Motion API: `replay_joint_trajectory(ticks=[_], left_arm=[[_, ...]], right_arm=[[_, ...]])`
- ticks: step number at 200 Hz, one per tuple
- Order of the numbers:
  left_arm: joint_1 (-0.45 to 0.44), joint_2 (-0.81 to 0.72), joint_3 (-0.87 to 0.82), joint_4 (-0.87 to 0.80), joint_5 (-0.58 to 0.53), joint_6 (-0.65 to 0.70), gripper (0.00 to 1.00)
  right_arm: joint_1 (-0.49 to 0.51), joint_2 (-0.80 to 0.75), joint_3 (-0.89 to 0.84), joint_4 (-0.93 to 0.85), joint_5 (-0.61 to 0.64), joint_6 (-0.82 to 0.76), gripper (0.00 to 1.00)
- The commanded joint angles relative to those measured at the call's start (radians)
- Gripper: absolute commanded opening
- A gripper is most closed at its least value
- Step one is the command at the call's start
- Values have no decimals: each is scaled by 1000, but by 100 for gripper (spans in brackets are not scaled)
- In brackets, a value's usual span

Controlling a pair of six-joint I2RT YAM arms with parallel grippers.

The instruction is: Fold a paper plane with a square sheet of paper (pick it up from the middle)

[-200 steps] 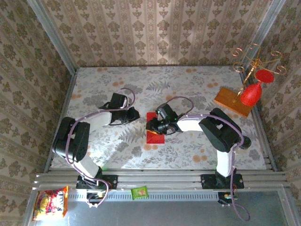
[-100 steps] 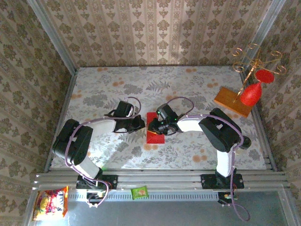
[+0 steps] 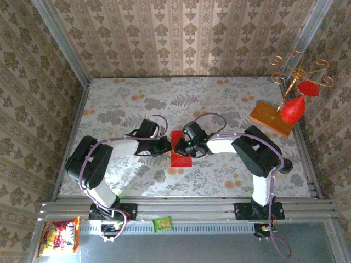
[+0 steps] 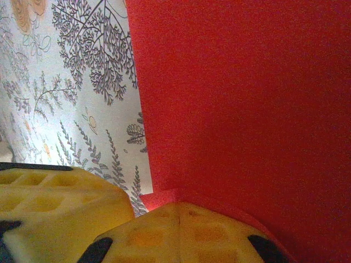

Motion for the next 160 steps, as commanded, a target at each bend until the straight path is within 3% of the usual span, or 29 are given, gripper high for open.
replay_joint_trajectory(ticks=[1,57,160], left_arm=[[-12,23,28,14,19,-1,0],[-13,43,42,14,2,9,0],[-23,74,59,-147,-131,63,0]], right_arm=[[-4,35,-30,-89,50,-15,7],[-4,39,-28,-89,42,-14,7],[-15,-8,-7,-79,-8,-13,8]])
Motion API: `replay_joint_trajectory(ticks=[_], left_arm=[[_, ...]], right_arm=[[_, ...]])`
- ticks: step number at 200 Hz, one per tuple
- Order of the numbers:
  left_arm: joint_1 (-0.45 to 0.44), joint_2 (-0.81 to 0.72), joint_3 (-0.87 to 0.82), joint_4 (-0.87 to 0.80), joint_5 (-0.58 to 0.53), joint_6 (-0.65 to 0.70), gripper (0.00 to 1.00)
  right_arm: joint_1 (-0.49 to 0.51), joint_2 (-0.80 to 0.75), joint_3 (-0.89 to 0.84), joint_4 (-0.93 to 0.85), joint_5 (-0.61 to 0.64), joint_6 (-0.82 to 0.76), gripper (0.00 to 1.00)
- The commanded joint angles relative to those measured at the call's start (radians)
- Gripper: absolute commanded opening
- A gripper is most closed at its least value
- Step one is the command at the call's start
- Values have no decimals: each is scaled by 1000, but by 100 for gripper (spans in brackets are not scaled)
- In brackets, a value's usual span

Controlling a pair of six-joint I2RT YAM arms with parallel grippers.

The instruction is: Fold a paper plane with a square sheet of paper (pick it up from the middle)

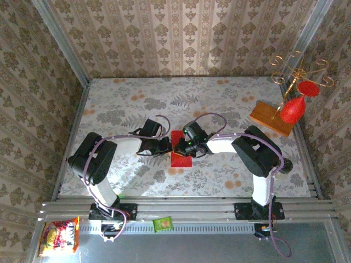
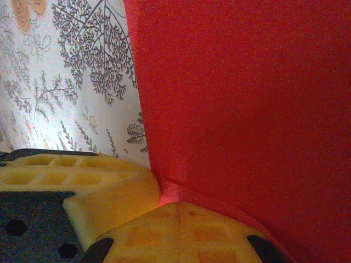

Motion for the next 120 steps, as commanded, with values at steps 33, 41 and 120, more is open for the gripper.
replay_joint_trajectory(ticks=[33,41,120], left_arm=[[-7,35,20,-116,-77,49,0],[-7,40,20,-120,-78,48,0],[-10,56,31,-127,-71,53,0]], right_arm=[[-33,-82,7,-86,-14,-29,11],[-39,-99,9,-102,-4,-39,12],[-56,-67,-21,-143,7,-91,10]])
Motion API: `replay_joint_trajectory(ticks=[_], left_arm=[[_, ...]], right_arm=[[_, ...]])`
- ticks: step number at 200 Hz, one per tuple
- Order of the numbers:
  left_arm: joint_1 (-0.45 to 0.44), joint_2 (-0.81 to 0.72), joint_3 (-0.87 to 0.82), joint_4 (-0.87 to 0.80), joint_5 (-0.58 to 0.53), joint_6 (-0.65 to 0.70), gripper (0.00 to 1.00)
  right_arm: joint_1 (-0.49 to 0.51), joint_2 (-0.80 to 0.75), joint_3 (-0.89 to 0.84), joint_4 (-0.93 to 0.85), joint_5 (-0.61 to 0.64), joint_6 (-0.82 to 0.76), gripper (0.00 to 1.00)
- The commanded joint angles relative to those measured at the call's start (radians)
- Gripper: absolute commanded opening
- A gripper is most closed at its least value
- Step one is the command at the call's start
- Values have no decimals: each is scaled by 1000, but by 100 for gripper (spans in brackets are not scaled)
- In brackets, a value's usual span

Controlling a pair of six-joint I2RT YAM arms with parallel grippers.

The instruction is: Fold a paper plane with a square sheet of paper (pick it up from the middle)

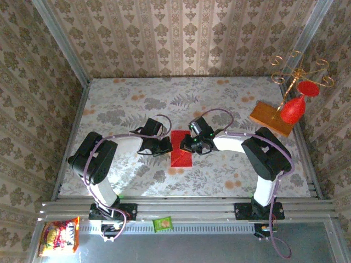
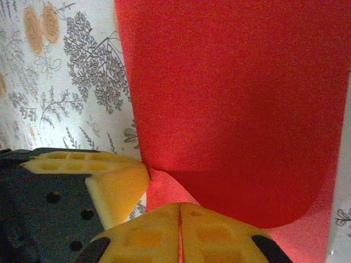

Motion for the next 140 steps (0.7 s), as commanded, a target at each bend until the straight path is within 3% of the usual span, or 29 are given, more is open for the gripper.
replay_joint_trajectory(ticks=[1,84,140], left_arm=[[-4,46,1,-79,-53,28,0],[-4,25,18,-101,-50,41,0],[-24,-118,50,-105,20,56,0]], right_arm=[[-3,29,-11,-26,-5,-31,10],[-11,98,-41,-28,-4,-54,10],[-12,111,-75,-21,21,-47,10]])
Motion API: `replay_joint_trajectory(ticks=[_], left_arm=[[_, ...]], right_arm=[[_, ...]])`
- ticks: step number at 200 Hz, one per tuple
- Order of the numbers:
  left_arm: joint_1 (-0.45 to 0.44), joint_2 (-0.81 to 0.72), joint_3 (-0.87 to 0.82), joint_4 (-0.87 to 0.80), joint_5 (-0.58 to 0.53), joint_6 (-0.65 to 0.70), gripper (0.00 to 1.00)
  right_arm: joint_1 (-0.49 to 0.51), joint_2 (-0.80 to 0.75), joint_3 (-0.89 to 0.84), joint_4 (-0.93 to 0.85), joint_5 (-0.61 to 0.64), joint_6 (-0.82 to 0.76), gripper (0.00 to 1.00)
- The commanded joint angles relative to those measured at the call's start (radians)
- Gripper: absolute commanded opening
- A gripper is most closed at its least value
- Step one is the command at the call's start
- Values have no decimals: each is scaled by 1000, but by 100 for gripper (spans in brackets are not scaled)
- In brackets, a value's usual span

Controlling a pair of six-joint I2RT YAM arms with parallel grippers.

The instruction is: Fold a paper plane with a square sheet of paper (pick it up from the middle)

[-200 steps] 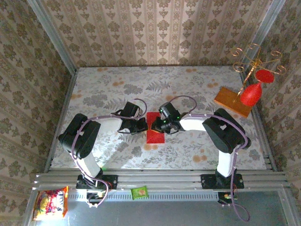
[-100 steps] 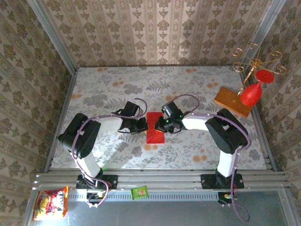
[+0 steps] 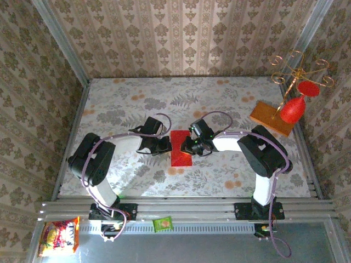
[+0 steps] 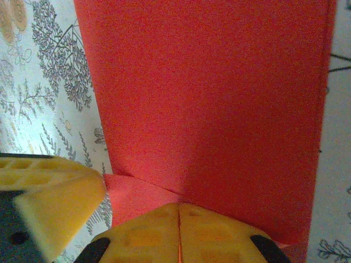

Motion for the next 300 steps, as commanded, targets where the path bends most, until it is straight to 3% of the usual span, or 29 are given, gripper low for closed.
replay_joint_trajectory(ticks=[1,88,186,300], left_arm=[[-23,-75,27,-39,26,29,0],[-136,-64,-43,5,63,-4,1],[-145,5,-43,20,44,38,0],[-144,28,2,-143,9,143,0]], right_arm=[[1,59,-47,-79,52,-9,10],[2,76,-44,-93,69,40,10],[1,80,-36,-119,70,40,9],[1,96,-5,-153,69,24,9]])
